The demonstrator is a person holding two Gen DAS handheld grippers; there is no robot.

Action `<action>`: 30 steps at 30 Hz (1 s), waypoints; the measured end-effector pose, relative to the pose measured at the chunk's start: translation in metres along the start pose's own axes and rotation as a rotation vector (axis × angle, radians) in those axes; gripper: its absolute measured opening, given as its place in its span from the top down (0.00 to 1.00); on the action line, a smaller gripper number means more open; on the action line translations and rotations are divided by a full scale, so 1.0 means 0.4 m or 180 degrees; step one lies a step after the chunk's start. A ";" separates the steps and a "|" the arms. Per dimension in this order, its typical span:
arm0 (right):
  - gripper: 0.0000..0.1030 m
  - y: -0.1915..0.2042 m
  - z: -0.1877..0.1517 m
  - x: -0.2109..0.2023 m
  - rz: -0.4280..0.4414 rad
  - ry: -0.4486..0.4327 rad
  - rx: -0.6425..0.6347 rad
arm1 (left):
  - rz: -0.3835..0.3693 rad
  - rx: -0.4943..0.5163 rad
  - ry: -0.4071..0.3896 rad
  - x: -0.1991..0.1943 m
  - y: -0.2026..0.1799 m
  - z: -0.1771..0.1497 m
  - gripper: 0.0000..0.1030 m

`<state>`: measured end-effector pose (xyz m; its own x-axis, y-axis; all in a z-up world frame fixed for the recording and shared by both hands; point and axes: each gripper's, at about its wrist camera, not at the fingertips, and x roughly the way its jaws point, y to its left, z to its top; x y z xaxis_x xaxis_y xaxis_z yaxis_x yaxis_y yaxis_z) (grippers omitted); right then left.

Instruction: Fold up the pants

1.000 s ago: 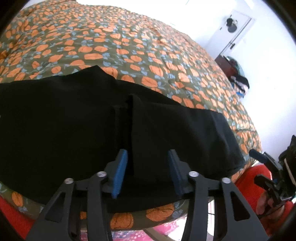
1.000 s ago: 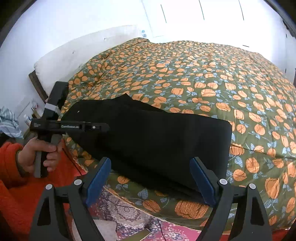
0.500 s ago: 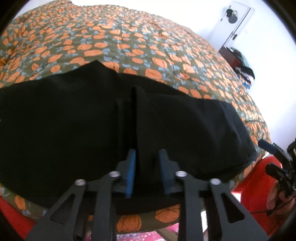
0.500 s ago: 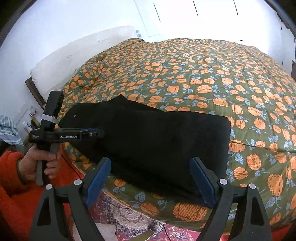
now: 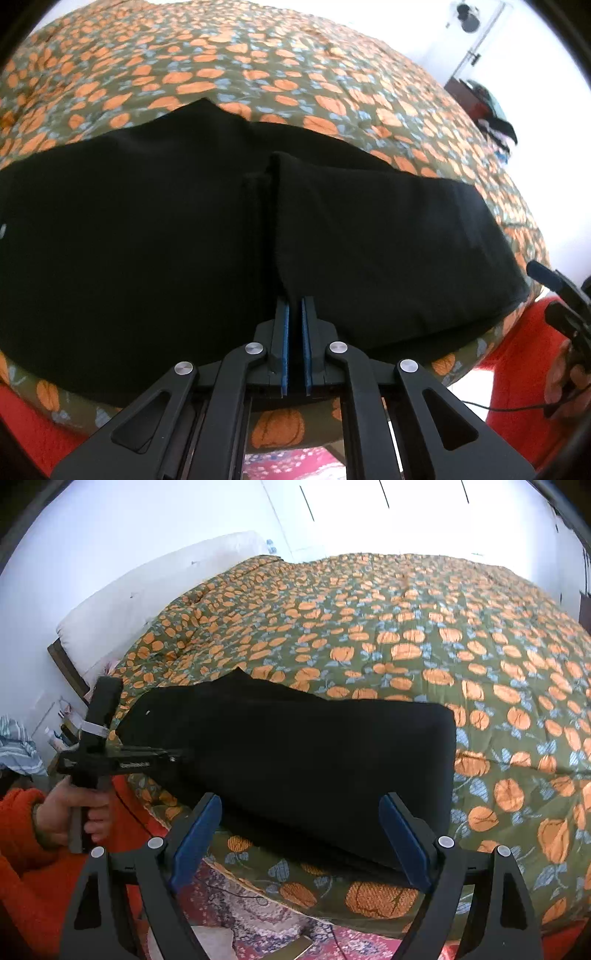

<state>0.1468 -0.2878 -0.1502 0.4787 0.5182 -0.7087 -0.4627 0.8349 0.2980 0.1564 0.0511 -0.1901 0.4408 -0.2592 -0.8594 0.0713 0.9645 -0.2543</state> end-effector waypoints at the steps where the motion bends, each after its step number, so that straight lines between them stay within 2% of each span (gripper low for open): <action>1: 0.16 -0.001 0.000 0.003 0.0012 0.0016 0.0016 | -0.0007 0.0012 -0.0011 -0.005 -0.006 -0.001 0.92; 2: 0.16 0.000 0.000 0.003 0.0016 0.0024 0.0013 | -0.0030 -0.0001 -0.0035 -0.015 -0.007 -0.003 0.91; 3: 0.16 0.001 -0.001 0.003 0.0013 0.0028 -0.0005 | -0.0053 -0.0025 -0.0056 -0.024 -0.005 -0.002 0.85; 5: 0.16 0.001 -0.001 0.000 0.0006 0.0020 -0.0022 | -0.0089 -0.0132 -0.0183 -0.052 0.012 -0.003 0.66; 6: 0.16 -0.001 -0.002 0.000 0.0005 0.0015 -0.0010 | -0.0059 -0.0199 -0.0277 -0.064 0.027 0.001 0.51; 7: 0.16 -0.005 -0.002 -0.001 0.0008 0.0009 0.0018 | -0.0010 -0.0262 -0.0332 -0.068 0.042 0.005 0.46; 12: 0.16 -0.022 -0.004 0.007 0.0023 0.0044 0.0135 | 0.0012 -0.0373 -0.0105 -0.002 0.069 0.024 0.51; 17: 0.16 -0.022 -0.004 0.003 -0.0002 0.0033 0.0126 | 0.0018 -0.0122 -0.0025 0.018 0.017 0.026 0.54; 20: 0.16 -0.028 -0.005 0.012 -0.0019 0.0070 0.0169 | 0.0029 -0.0104 0.0004 0.023 0.017 0.026 0.56; 26: 0.16 -0.023 -0.009 0.023 -0.0028 0.0120 0.0155 | 0.0045 -0.0097 0.0064 0.038 0.032 0.027 0.71; 28: 0.16 -0.021 -0.009 0.028 -0.0035 0.0142 0.0149 | 0.0115 -0.0008 0.0032 0.039 0.020 0.025 0.84; 30: 0.16 -0.020 -0.009 0.032 -0.0038 0.0155 0.0140 | 0.0126 0.0027 -0.0024 0.027 0.013 0.025 0.88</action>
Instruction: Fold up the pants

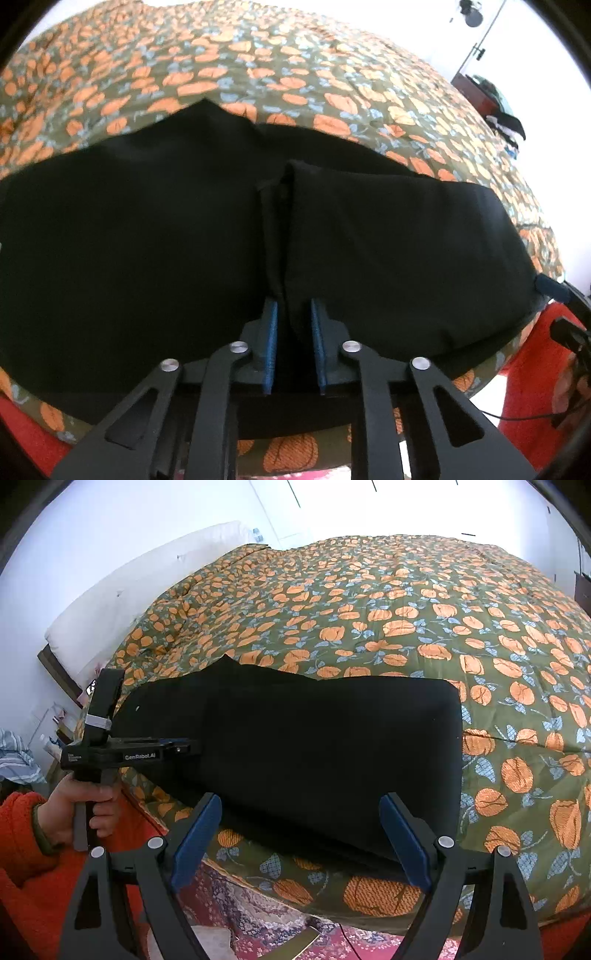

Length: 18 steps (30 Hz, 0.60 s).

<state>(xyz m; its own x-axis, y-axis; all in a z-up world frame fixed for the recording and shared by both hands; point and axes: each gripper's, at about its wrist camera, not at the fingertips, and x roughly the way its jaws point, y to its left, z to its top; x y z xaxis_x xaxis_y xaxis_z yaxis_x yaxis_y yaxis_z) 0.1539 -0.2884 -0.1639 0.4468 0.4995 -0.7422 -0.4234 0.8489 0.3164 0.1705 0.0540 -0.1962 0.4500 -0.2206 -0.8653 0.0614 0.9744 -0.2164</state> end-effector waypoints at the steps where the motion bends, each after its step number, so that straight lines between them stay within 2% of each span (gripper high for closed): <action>1: 0.16 0.002 -0.001 0.000 0.0000 0.0000 -0.0007 | -0.0018 -0.0008 -0.0029 -0.007 -0.001 0.000 0.92; 4: 0.16 0.002 -0.001 -0.004 -0.0001 -0.0016 -0.0022 | -0.0124 -0.0117 -0.0137 -0.049 0.006 0.002 0.93; 11: 0.16 -0.019 -0.003 -0.019 -0.0020 -0.0067 0.0088 | -0.0188 -0.0213 -0.0267 -0.094 0.023 0.000 0.94; 18: 0.16 -0.023 0.002 -0.025 -0.0018 -0.0096 0.0129 | -0.0014 -0.0231 -0.0245 -0.074 0.059 -0.006 0.94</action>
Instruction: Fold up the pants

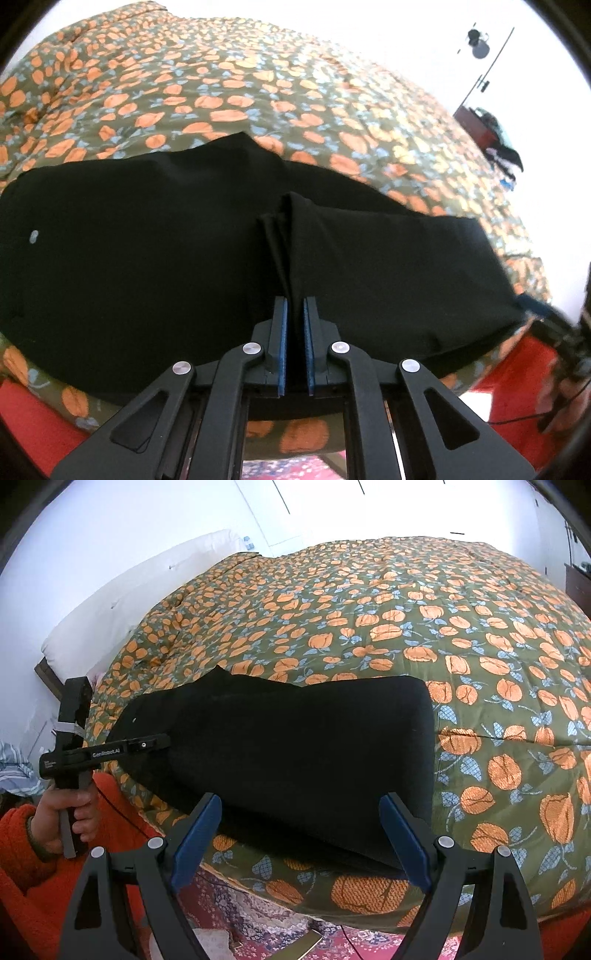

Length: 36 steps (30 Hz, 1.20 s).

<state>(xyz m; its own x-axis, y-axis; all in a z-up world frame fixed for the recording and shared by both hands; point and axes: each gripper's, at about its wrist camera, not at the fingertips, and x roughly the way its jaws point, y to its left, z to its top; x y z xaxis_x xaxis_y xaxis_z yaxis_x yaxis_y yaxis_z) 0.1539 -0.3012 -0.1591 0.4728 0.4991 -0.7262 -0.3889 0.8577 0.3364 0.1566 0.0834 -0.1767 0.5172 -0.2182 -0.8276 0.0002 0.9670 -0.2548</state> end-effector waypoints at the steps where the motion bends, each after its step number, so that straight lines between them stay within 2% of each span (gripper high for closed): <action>1: 0.16 -0.002 0.002 -0.002 0.0013 -0.0002 0.0004 | 0.0043 0.0017 0.0042 0.013 0.005 -0.004 0.94; 4: 0.16 -0.039 0.048 -0.037 0.0047 -0.0146 0.0120 | 0.0064 0.0057 0.0134 0.037 0.007 -0.012 0.94; 7: 0.16 -0.122 0.137 -0.119 0.0016 -0.0564 0.0499 | 0.0086 0.0119 0.0145 0.042 -0.003 -0.012 0.94; 10: 0.12 -0.188 0.208 -0.169 0.0358 -0.0765 0.0880 | 0.0089 0.0124 0.0152 0.041 -0.004 -0.014 0.94; 13: 0.12 -0.196 0.208 -0.136 0.0770 -0.0563 0.0978 | 0.0079 0.0093 0.0162 0.042 -0.001 -0.016 0.94; 16: 0.12 -0.176 0.141 -0.025 0.1255 0.0042 0.1058 | 0.0087 0.0102 0.0171 0.046 -0.001 -0.017 0.94; 17: 0.12 -0.172 0.115 0.002 0.1298 0.0201 0.1096 | 0.0091 0.0106 0.0175 0.046 -0.001 -0.017 0.94; 18: 0.12 -0.177 0.073 0.051 0.1267 0.0475 0.1185 | 0.0072 0.0104 0.0184 0.048 -0.001 -0.016 0.94; 19: 0.13 -0.182 0.049 0.073 0.1179 0.0610 0.1233 | 0.0040 0.0094 0.0201 0.050 -0.001 -0.017 0.94; 21: 0.21 -0.205 0.004 0.109 0.0935 0.0867 0.1395 | 0.0064 0.0121 0.0205 0.052 -0.005 -0.017 0.94; 23: 0.21 -0.215 0.016 0.095 0.0964 0.0803 0.1489 | 0.0072 0.0125 0.0209 0.054 -0.006 -0.017 0.94; 28: 0.18 -0.192 0.157 0.027 0.0878 0.0360 0.1298 | 0.0062 0.0103 0.0224 0.058 -0.005 -0.014 0.94; 30: 0.12 -0.198 0.194 0.036 0.0831 0.0255 0.1344 | 0.0065 0.0110 0.0224 0.059 -0.005 -0.014 0.94; 32: 0.10 -0.213 0.197 0.073 0.0715 0.0312 0.1370 | 0.0057 0.0101 0.0226 0.059 -0.005 -0.014 0.93; 34: 0.10 -0.240 0.175 0.156 0.0440 0.0660 0.1478 | 0.0013 0.0077 0.0231 0.060 -0.002 -0.016 0.90; 36: 0.11 -0.254 0.143 0.195 0.0239 0.0831 0.1569 | -0.0066 0.0016 0.0208 0.053 0.007 -0.017 0.87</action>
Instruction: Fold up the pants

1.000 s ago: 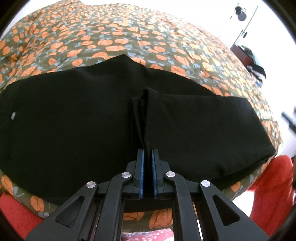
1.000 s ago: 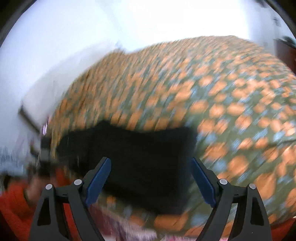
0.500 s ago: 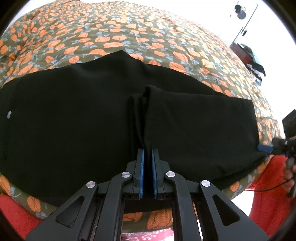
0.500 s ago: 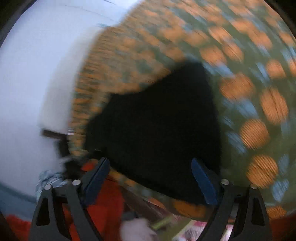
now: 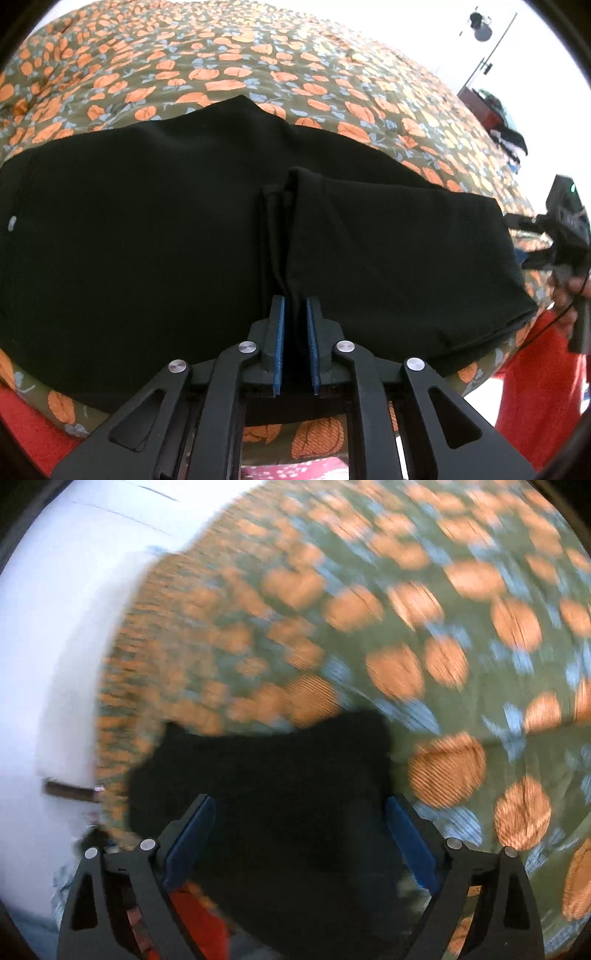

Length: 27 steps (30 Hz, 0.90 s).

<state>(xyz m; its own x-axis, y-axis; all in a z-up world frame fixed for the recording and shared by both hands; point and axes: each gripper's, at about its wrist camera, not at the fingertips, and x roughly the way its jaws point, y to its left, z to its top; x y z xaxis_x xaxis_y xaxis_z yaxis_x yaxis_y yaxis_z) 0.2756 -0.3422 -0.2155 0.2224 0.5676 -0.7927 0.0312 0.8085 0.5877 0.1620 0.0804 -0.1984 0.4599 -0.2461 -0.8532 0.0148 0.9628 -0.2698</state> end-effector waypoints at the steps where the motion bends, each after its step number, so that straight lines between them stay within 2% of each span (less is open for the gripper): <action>1: 0.11 -0.004 -0.005 0.002 0.0047 -0.0025 0.0029 | -0.0054 -0.0040 -0.0026 -0.008 0.005 -0.001 0.81; 2: 0.11 -0.001 -0.016 -0.018 0.0218 -0.0172 0.0040 | -0.0109 -0.0084 -0.0049 -0.015 0.010 -0.002 0.76; 4: 0.11 0.019 -0.031 -0.060 0.0330 -0.0417 -0.0033 | -0.0185 -0.0176 -0.0152 -0.038 0.019 0.000 0.46; 6: 0.10 0.056 -0.051 -0.129 0.0388 -0.0698 -0.0275 | -0.0210 -0.0223 -0.0284 -0.061 0.027 0.004 0.37; 7: 0.09 0.071 -0.055 -0.152 0.0374 -0.0798 -0.0385 | -0.0223 -0.0252 -0.0352 -0.073 0.031 0.008 0.36; 9: 0.02 0.105 -0.075 -0.209 0.0315 -0.1041 -0.0680 | -0.0232 -0.0310 -0.0410 -0.084 0.041 0.012 0.34; 12: 0.00 0.113 -0.113 -0.275 0.0289 -0.1266 -0.0872 | -0.0176 -0.0345 -0.0444 -0.088 0.049 0.015 0.32; 16: 0.00 0.068 -0.159 -0.309 0.0346 -0.1430 -0.0727 | 0.0004 -0.0247 -0.0460 -0.089 0.040 0.012 0.31; 18: 0.00 0.048 -0.170 -0.308 0.0184 -0.1531 -0.0712 | 0.0059 -0.0182 -0.0471 -0.091 0.034 0.010 0.28; 22: 0.00 0.008 -0.172 -0.287 -0.0152 -0.1487 -0.0655 | 0.0196 -0.0048 -0.0467 -0.093 0.023 -0.002 0.25; 27: 0.00 -0.027 -0.161 -0.283 -0.0016 -0.1519 -0.0482 | 0.0261 -0.0123 -0.0459 -0.104 0.050 -0.012 0.25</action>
<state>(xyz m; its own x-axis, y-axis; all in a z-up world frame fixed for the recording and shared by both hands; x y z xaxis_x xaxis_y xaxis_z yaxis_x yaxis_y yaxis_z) 0.1873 -0.4053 -0.1425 0.6449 0.4578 -0.6120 -0.1005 0.8446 0.5259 0.1389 0.1095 -0.1705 0.5809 -0.1456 -0.8008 -0.0611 0.9733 -0.2212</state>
